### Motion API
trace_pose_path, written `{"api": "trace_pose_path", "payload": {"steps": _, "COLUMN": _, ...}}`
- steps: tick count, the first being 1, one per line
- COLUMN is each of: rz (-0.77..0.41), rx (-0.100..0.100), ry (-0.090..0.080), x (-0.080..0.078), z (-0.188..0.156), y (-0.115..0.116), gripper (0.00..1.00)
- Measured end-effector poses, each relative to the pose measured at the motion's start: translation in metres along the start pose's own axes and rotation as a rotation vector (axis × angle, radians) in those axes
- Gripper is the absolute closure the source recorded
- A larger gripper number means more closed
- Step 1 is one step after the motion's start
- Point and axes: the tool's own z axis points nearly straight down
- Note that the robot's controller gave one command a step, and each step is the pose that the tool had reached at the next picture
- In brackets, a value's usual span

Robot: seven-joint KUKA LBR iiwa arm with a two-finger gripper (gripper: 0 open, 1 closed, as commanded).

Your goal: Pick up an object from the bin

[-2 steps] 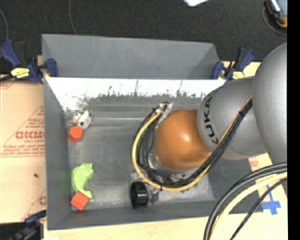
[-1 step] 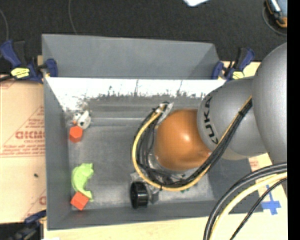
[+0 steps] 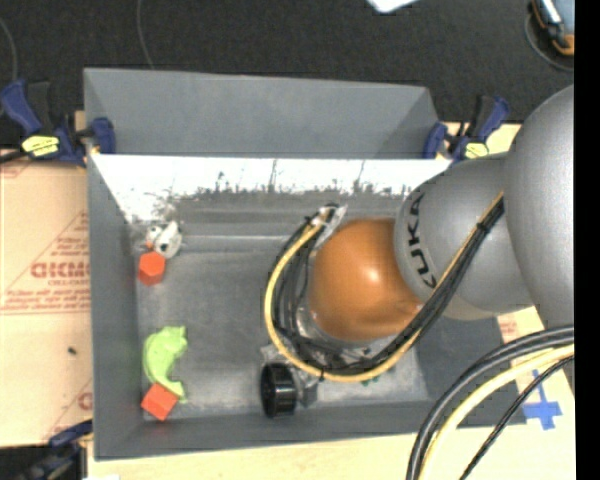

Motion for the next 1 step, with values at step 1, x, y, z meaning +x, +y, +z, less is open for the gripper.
{"api": "trace_pose_path", "payload": {"steps": 1, "rz": 0.0, "rx": 0.0, "ry": 0.0, "x": 0.0, "z": 0.0, "y": 0.0, "gripper": 1.0}}
